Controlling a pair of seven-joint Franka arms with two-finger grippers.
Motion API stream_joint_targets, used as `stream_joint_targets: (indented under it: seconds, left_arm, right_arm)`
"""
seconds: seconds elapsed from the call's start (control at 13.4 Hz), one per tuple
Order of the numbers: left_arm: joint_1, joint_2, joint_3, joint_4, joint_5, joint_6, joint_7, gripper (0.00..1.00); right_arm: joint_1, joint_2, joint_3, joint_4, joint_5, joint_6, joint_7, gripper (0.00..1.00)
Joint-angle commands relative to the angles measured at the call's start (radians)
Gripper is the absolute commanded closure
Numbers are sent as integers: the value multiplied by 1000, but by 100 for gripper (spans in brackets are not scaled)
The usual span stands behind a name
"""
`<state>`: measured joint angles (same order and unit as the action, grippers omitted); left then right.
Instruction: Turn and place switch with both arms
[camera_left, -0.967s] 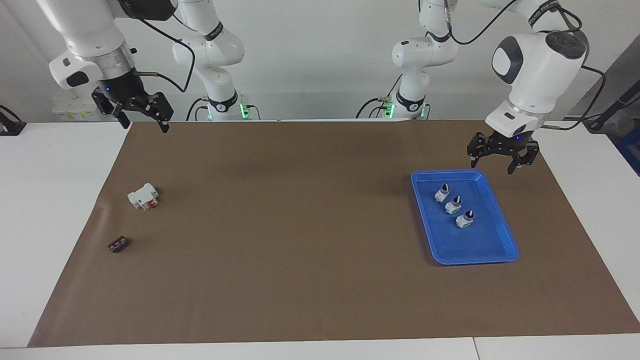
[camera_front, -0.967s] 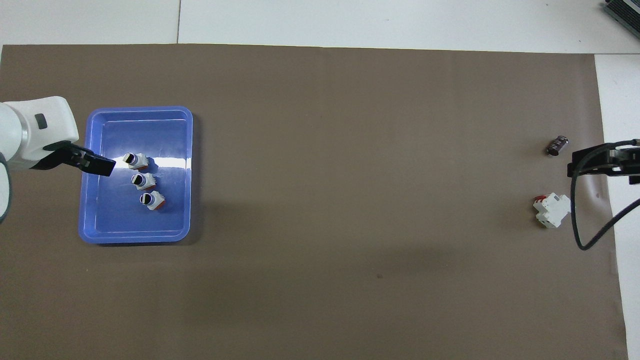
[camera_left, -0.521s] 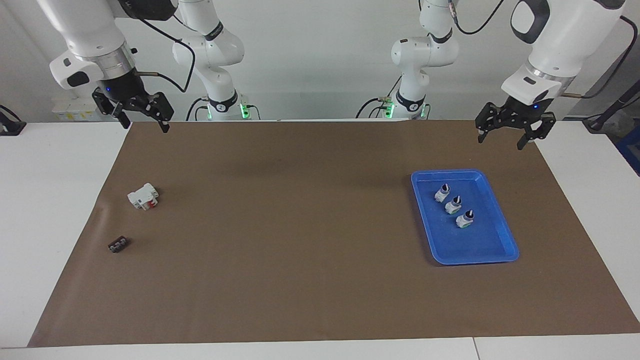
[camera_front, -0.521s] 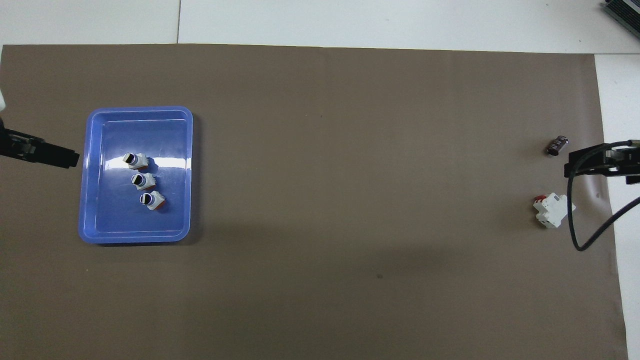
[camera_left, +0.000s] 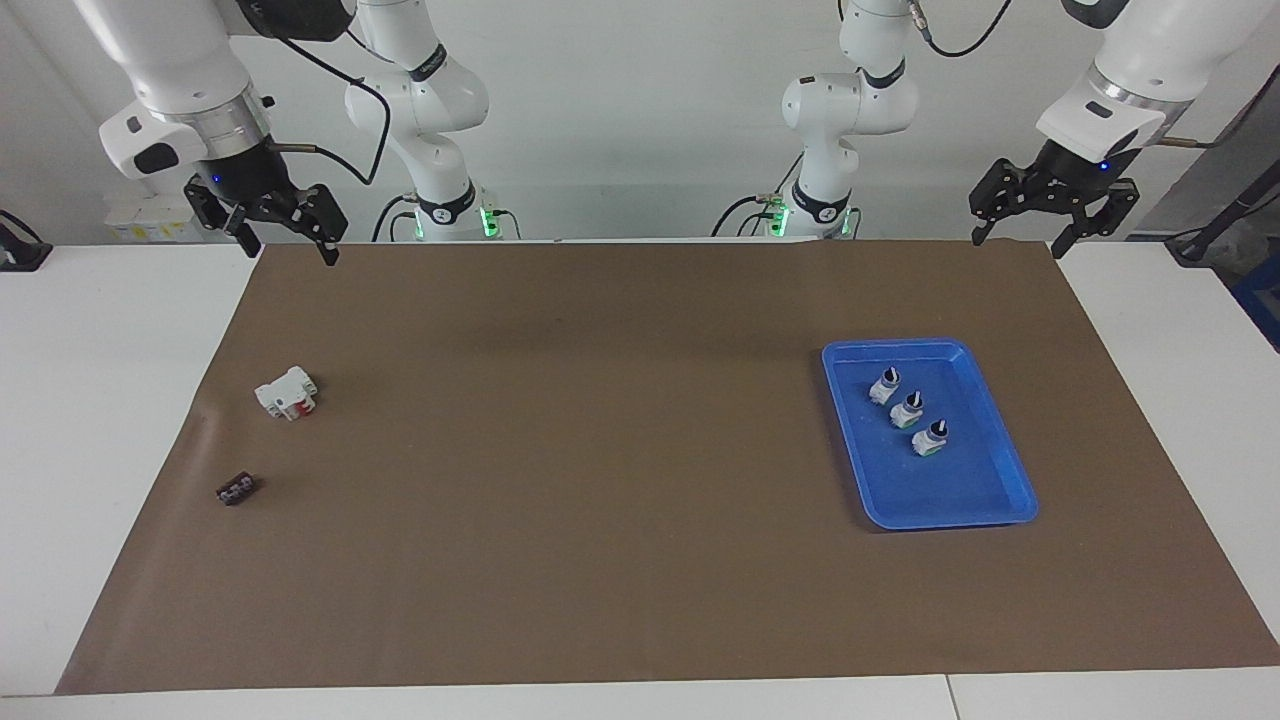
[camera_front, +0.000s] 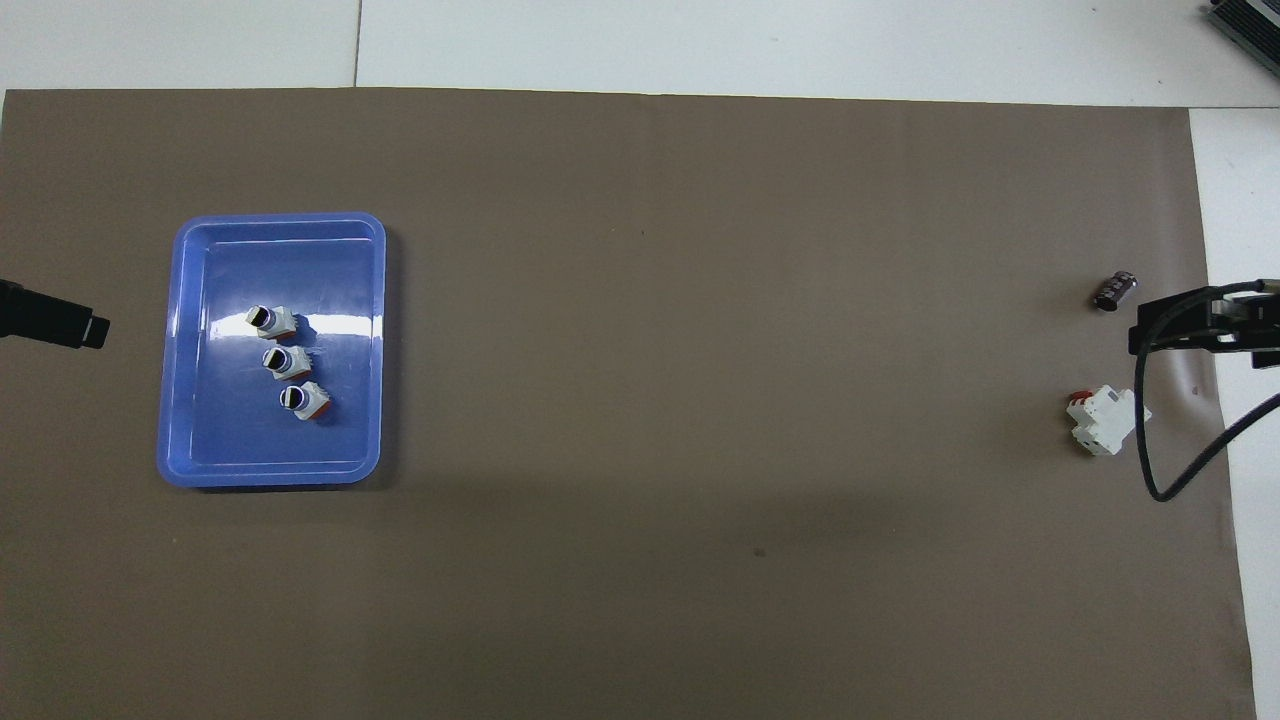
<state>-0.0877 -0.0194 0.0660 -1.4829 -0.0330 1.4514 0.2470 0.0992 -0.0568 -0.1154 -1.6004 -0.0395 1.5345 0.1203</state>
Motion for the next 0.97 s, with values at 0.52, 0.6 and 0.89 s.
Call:
stream_joint_targets:
  seconds: [0.52,0.6,0.89]
  left_arm:
    - [40,-68,-57,-68,4,-36,-103,0]
    - [40,-70,-57,-68,4,-37,-112,0]
    - [39,-71,-57,-68,19,-37,-117,0]
  right_arm:
    - [-4,-8,2,-10,-5,0,-16,0]
    - [-4,-8,2,-10,-5,0,-16,0]
    - [-4,-8,2,-10,-5,0,-16,0]
